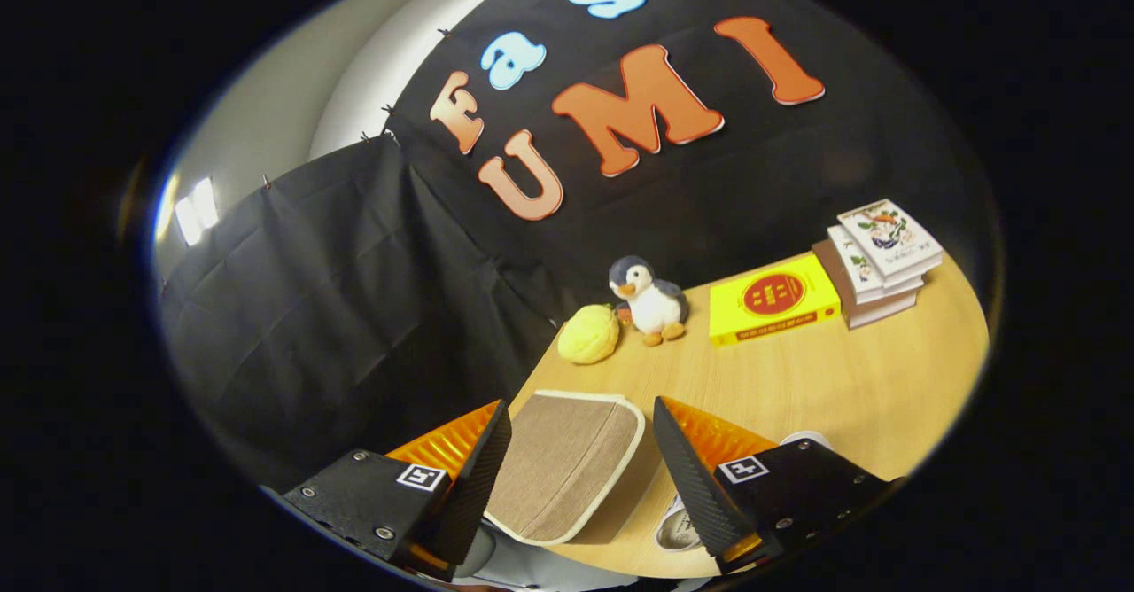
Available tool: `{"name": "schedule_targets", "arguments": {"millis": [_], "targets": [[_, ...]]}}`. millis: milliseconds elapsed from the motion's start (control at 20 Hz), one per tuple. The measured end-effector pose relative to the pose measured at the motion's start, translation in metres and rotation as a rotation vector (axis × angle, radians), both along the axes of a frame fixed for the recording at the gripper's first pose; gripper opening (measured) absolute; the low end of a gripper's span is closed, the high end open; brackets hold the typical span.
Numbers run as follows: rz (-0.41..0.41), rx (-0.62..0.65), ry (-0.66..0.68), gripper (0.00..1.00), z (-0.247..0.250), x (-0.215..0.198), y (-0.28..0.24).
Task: Open the storage box then place both shoes into the box .Put the left shoe in first, then the right shoe, with the right side of both shoes facing outward in a uniform manner.
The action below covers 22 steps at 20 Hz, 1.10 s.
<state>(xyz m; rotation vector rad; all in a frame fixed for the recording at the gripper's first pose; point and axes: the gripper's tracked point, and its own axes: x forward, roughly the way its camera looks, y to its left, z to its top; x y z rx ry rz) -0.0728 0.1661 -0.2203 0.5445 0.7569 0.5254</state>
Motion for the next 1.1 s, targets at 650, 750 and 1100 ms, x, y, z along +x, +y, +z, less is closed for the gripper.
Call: {"name": "schedule_targets", "arguments": {"millis": [650, 750, 1100], "targets": [[0.116, 0.143, 0.409, 0.96, -0.119, -0.054, 0.064], [0.118, 0.155, 0.438, 0.96, -0.131, -0.058, 0.071], [0.137, 0.207, 0.524, 0.95, -0.146, -0.068, 0.093]]}}
